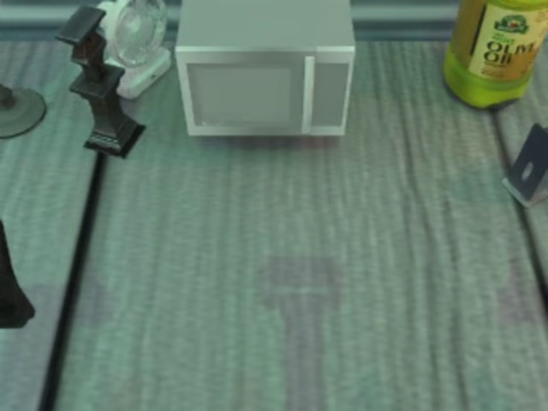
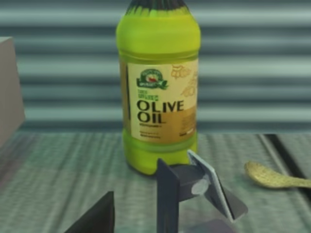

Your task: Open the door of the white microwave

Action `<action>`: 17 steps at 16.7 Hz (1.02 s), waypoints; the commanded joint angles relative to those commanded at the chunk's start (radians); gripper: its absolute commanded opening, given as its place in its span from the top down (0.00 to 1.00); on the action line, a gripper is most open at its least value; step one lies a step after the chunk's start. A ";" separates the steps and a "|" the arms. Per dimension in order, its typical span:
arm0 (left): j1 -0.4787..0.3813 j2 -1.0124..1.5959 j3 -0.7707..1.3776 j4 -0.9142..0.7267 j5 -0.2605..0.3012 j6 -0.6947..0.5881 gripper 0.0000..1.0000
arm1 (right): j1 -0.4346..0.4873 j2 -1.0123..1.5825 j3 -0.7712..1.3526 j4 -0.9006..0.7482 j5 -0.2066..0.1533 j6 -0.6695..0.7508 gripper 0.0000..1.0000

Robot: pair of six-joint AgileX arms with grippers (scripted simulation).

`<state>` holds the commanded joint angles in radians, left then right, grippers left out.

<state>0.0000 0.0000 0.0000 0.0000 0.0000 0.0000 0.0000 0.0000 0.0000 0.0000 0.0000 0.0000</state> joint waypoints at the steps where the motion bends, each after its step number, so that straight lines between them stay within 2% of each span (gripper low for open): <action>1: 0.000 0.000 0.000 0.000 0.000 0.000 0.00 | 0.000 0.000 0.000 0.000 0.000 0.000 0.00; 4: -0.015 0.029 0.030 -0.012 -0.007 -0.012 0.00 | 0.000 0.000 0.000 0.000 0.000 0.000 0.00; 8: -0.092 0.215 0.216 -0.078 -0.054 -0.077 0.00 | 0.000 0.000 0.000 0.000 0.000 0.000 0.00; 12: -0.212 0.566 0.529 -0.189 -0.129 -0.180 0.00 | 0.000 0.000 0.000 0.000 0.000 0.000 0.00; 17: -0.386 1.133 0.971 -0.363 -0.237 -0.324 0.00 | 0.000 0.000 0.000 0.000 0.000 0.000 0.00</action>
<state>-0.3864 1.1331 0.9713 -0.3627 -0.2368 -0.3244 0.0000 0.0000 0.0000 0.0000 0.0000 0.0000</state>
